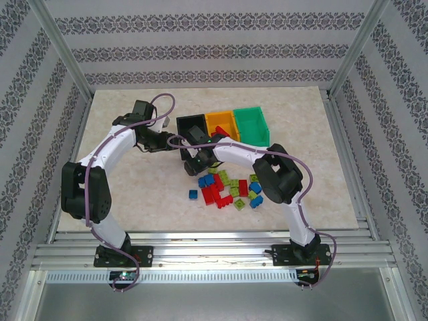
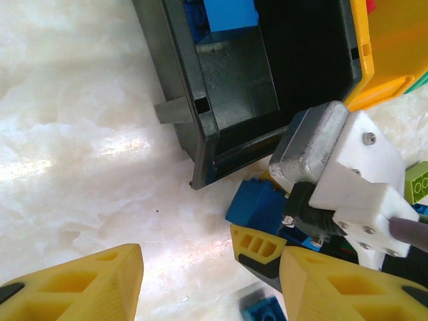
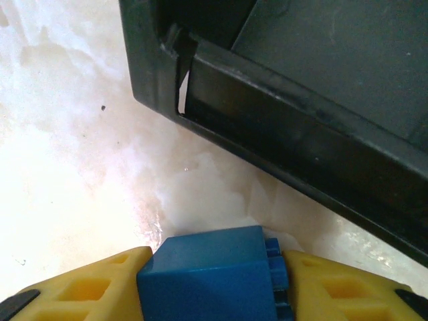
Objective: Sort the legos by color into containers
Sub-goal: Place the lego in the container.
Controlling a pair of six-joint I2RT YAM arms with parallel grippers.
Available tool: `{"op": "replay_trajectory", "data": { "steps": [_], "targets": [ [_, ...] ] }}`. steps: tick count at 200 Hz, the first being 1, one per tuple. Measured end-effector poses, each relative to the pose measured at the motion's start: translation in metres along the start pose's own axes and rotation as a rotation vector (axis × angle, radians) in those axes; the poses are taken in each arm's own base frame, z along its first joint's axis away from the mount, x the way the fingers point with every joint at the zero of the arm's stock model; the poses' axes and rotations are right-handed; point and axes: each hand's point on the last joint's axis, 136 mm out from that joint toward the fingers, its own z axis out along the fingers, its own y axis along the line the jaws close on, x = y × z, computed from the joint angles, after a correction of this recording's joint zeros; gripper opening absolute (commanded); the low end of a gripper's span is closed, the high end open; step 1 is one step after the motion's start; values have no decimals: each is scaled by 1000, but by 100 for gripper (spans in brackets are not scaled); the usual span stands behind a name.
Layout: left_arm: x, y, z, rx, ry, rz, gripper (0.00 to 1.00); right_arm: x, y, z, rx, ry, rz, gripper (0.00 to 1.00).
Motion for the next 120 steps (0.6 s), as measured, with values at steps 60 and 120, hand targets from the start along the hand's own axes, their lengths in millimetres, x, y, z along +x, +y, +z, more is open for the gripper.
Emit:
{"op": "replay_trajectory", "data": {
  "steps": [60,120],
  "targets": [
    [0,0,0,0,0,0,56,-56,-15,-65,9,-189,41,51],
    [0,2,0,-10,-2,1,57,-109,-56,-86,29,-310,165,66]
  ]
}}
